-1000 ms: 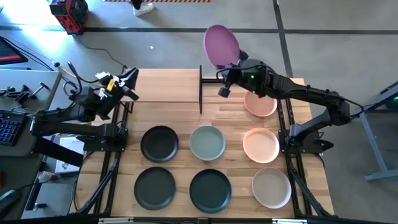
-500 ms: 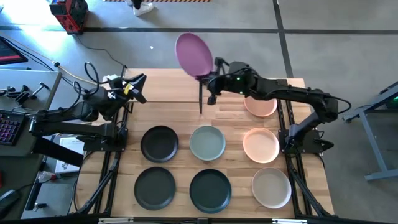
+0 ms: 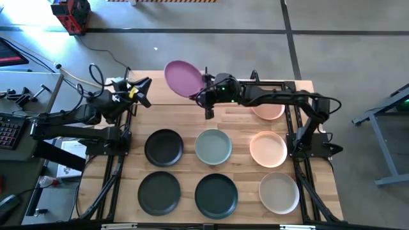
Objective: Place and stack plates onto a shelf
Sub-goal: Put the violet plate on the shelf
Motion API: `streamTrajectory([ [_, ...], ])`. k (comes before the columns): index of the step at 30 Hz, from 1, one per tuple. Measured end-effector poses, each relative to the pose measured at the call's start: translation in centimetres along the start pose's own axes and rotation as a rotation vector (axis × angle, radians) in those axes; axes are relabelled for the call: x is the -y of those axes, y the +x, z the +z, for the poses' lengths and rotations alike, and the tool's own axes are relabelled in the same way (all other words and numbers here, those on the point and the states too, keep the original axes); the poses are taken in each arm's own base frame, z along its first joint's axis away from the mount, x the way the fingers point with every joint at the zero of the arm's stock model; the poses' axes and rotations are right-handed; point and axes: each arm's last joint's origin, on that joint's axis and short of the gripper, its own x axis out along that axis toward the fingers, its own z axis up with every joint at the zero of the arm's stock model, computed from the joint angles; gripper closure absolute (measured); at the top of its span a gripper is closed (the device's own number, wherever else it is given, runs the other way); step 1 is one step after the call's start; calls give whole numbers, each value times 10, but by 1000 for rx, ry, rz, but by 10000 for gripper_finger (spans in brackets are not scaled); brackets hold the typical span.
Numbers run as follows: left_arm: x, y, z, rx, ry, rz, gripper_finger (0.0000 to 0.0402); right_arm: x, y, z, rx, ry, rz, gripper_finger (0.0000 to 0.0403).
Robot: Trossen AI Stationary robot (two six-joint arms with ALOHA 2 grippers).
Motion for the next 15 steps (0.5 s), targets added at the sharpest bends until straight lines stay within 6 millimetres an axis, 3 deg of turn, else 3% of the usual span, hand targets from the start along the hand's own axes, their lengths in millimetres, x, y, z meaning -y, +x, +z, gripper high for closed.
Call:
streamTrajectory([
  [15, -1, 1, -4, -22, -40, 24, 337, -6, 4, -3, 5, -37, 60, 403],
])
